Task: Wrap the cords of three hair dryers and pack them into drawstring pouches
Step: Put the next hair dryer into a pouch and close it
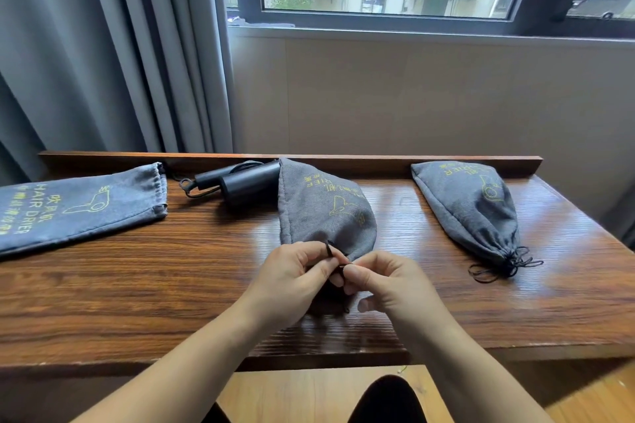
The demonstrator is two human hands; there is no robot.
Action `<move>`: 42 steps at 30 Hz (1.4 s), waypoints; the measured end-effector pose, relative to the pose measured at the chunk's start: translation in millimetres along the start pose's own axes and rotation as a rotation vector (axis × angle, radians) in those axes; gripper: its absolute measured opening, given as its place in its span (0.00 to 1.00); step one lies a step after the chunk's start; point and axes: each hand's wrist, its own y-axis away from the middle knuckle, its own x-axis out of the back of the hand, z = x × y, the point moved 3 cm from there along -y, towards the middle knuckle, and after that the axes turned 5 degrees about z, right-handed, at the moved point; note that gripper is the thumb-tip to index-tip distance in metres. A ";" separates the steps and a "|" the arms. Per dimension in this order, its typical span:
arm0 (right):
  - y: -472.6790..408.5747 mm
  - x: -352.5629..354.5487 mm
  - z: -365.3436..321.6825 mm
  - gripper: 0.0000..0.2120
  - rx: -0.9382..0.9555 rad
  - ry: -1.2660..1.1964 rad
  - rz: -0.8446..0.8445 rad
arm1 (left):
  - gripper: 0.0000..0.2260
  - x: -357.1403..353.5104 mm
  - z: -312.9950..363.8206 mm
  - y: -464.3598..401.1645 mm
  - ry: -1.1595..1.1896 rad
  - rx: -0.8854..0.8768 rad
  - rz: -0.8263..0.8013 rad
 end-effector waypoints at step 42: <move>1.6 7.9 4.4 0.09 0.464 0.482 0.053 | 0.08 -1.6 -13.6 -7.2 -0.146 0.086 -0.040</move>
